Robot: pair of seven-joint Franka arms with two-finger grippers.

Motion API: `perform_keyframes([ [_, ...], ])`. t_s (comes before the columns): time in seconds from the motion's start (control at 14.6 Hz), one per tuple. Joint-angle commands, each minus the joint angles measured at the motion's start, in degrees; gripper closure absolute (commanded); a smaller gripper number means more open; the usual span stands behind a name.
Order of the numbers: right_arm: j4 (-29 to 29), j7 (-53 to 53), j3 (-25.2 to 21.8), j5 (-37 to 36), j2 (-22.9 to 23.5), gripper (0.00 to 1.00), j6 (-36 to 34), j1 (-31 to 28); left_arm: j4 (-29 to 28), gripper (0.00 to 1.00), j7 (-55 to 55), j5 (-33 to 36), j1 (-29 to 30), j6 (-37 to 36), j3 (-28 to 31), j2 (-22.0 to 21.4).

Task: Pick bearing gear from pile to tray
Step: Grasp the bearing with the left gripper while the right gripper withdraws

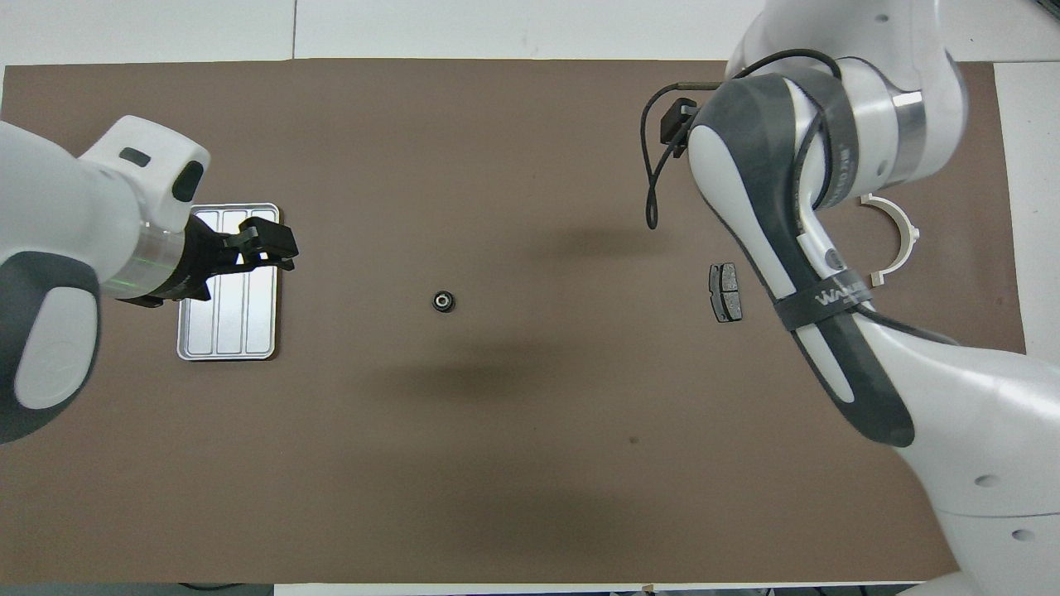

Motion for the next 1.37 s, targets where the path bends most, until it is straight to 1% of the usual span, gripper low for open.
perform_keyframes([
  [0.0,-2.30,-9.85,0.62,-0.59,-0.02,0.00,0.03,-5.87,-1.27,0.00,-9.17,-0.59,-5.06,9.84,0.82,7.69],
  [0.07,-3.00,-11.88,0.71,-0.59,0.25,0.00,0.46,-7.54,-4.42,0.00,-9.55,-0.58,-5.25,14.93,0.74,8.06],
  [0.14,-3.62,-13.38,0.71,-1.20,0.77,0.00,0.64,-8.78,-6.54,0.00,-10.08,-0.58,-6.38,18.46,0.74,8.76],
  [0.21,-3.71,-14.18,0.71,-2.25,1.47,0.00,0.73,-9.48,-6.82,0.00,-11.04,-0.58,-8.92,19.45,1.00,11.37],
  [0.27,-3.71,-14.36,0.71,-3.39,2.26,0.00,0.82,-10.27,-6.47,0.00,-13.31,-0.32,-9.81,20.33,1.00,13.84],
  [0.34,-3.80,-14.71,0.71,-3.75,2.70,0.00,1.25,-11.15,-6.47,0.00,-14.55,-0.23,-10.34,21.91,1.00,15.17],
  [0.41,-4.67,-15.15,0.71,-3.67,2.88,0.00,2.56,-11.94,-6.38,0.00,-15.87,-0.23,-11.91,23.49,1.09,17.70],
  [0.48,-6.07,-15.68,0.71,-3.84,3.15,0.00,3.97,-12.56,-6.12,0.00,-18.49,-0.23,-12.37,24.90,1.09,18.60],
  [0.55,-7.13,-16.12,0.71,-4.37,3.32,0.00,5.72,-13.09,-6.21,0.04,-19.74,-0.15,-12.72,26.39,1.09,18.87],
  [0.68,-8.80,-16.38,0.71,-5.77,4.11,0.00,9.24,-13.79,-6.38,0.05,-20.01,3.26,-13.69,26.93,1.09,20.88],
  [0.82,-9.16,-16.47,0.80,-6.30,5.25,0.00,11.45,-14.76,-7.00,0.05,-20.01,3.72,-13.69,26.93,1.09,20.80],
  [0.89,-9.16,-16.82,0.80,-6.39,5.69,0.00,11.89,-14.85,-7.26,0.07,-20.01,3.81,-13.69,27.02,1.00,20.89],
  [1.03,-9.16,-16.82,0.80,-6.31,6.66,0.00,12.94,-15.11,-9.71,0.11,-20.45,3.81,-14.30,30.25,1.09,20.54],
  [1.16,-9.34,-16.82,0.88,-6.31,7.62,0.01,14.52,-15.56,-10.43,0.18,-23.08,3.81,-14.65,32.29,1.09,20.72],
  [1.3,-9.34,-16.82,0.88,-6.39,8.16,0.01,15.06,-15.56,-10.43,0.20,-23.27,3.81,-14.83,32.47,1.00,20.80],
])
